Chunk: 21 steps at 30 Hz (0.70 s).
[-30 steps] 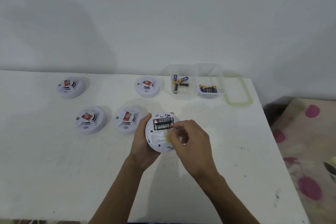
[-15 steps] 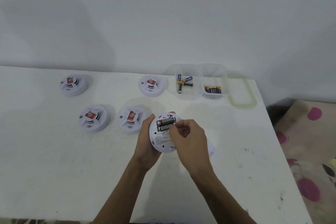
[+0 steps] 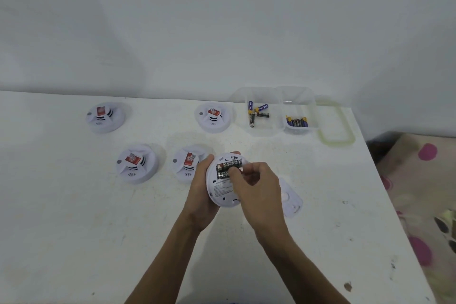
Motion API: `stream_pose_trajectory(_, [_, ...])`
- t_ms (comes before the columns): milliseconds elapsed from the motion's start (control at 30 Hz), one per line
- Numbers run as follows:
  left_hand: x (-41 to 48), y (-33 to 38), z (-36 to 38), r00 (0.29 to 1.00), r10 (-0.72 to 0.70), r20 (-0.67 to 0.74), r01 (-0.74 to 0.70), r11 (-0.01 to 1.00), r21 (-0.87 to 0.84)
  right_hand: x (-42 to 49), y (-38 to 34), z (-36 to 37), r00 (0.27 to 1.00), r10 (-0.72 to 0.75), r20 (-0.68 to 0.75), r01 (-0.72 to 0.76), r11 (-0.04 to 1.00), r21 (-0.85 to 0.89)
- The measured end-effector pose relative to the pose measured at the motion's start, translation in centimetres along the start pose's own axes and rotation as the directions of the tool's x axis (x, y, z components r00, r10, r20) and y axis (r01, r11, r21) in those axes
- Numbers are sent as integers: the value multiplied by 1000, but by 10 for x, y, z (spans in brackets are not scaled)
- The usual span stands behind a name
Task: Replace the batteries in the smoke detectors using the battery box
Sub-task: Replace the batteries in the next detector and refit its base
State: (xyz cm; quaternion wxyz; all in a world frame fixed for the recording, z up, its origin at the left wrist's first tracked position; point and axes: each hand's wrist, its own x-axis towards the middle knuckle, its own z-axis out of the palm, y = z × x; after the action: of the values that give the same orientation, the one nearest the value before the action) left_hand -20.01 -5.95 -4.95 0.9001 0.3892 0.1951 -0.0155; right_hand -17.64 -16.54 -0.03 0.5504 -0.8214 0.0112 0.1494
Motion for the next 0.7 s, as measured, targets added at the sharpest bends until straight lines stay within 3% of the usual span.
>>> stream_pose_trajectory(300, [1,10,-10,999,-27,-29,28,998,49,-6,-4,20,993,-48,-111,45,999,-31])
stream_pose_trajectory(500, [1,10,-15,1000,-11,-27,12,999,42,-5,-13,22,988,-16,-151,28,997,76])
stream_pose_trajectory(700, [-1,9,-19,999,-10,-52,9,1000,-13,2,-10,20,973,-137,-184,175,962,210])
